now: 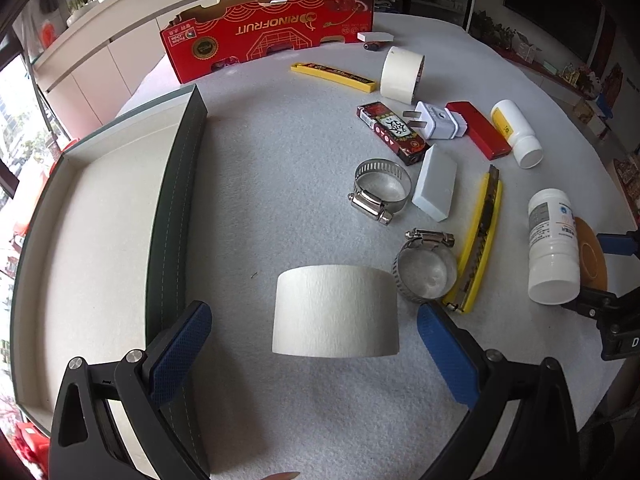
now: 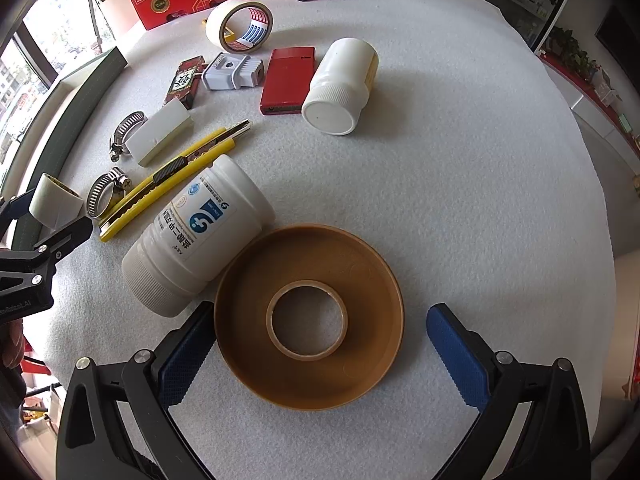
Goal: Organize rigid objects
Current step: 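Close left gripper on white tape roll while right gripper grasps brown ring, then lift and carry tape roll with left tool while right carries ring to grey tray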
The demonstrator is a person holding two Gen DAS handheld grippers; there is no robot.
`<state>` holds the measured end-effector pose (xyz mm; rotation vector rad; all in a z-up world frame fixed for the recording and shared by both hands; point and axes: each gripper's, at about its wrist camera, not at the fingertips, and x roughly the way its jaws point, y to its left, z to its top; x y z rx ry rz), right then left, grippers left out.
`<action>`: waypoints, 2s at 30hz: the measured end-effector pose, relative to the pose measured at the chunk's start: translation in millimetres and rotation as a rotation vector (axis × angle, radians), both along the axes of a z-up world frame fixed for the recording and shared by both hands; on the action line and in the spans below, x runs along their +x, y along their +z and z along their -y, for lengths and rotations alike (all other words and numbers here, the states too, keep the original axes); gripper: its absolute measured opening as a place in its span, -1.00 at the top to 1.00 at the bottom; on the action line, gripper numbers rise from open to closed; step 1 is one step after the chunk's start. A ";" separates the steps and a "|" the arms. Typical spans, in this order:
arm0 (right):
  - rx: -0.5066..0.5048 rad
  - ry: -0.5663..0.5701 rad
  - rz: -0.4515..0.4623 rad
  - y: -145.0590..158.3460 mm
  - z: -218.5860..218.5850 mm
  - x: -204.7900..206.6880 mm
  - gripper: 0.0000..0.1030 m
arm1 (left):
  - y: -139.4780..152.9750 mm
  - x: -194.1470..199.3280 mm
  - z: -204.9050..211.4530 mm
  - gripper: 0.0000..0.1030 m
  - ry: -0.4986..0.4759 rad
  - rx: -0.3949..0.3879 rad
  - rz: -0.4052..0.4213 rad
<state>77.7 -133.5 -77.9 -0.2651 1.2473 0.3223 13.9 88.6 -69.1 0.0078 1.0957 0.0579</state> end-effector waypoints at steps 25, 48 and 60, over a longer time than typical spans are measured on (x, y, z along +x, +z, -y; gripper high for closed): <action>0.012 0.007 0.010 3.3 1.7 -0.9 -1.00 | -4.8 4.9 7.7 -0.90 0.001 -0.036 0.008; 0.138 -0.032 0.040 43.0 17.3 -28.7 -0.71 | 49.6 -42.5 42.6 -0.01 0.010 -0.116 0.106; 0.257 0.006 0.168 123.5 5.5 -57.1 -0.71 | 129.3 -70.5 55.6 -0.01 0.068 -0.160 0.257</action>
